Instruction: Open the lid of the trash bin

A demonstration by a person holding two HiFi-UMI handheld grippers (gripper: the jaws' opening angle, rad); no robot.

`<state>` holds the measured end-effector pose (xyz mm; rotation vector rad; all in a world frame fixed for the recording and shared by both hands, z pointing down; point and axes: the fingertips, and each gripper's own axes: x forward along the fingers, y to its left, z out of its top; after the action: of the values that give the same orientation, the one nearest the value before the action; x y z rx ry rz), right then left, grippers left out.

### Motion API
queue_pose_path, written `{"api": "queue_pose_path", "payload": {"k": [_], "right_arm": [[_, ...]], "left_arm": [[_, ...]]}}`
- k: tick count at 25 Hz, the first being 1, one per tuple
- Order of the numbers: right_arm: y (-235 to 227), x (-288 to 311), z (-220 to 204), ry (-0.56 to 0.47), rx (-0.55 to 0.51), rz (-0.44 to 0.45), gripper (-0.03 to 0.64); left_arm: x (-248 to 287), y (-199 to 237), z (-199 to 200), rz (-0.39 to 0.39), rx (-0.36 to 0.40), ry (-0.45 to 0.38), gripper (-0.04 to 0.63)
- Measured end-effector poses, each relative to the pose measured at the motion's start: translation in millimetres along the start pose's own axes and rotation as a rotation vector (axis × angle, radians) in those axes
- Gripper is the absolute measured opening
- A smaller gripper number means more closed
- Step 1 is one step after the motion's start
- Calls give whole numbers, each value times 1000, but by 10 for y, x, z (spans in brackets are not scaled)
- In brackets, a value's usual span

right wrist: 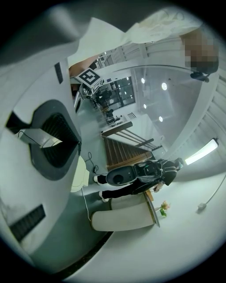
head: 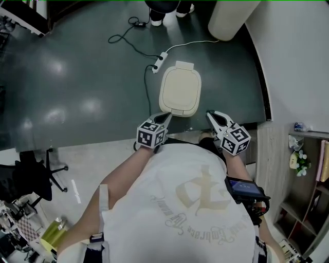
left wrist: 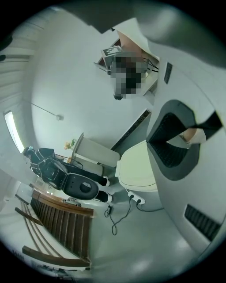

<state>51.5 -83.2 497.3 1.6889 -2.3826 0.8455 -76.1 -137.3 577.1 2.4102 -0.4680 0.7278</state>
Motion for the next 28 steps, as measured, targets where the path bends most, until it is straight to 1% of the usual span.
{"api": "queue_pose_path", "payload": {"k": [4,9,15,22,28], "right_arm": [[-64,46,-5,10,2,13,5],[-200,96,-17,18,15,19,5],[-242,199,-151,60,22,63,5],[-328,320,-260,77,45,100,5],[-571,430,-400,93,64,127,5]], "left_arm": [[89,20,-47,6,-2,24,6],[252,-5,-108,-1,16,66,6],[451,31,-178,21,0,93,6],[638,47,-391,38,-12,160,6],[959,140,-431,61,-19,191,6]]}}
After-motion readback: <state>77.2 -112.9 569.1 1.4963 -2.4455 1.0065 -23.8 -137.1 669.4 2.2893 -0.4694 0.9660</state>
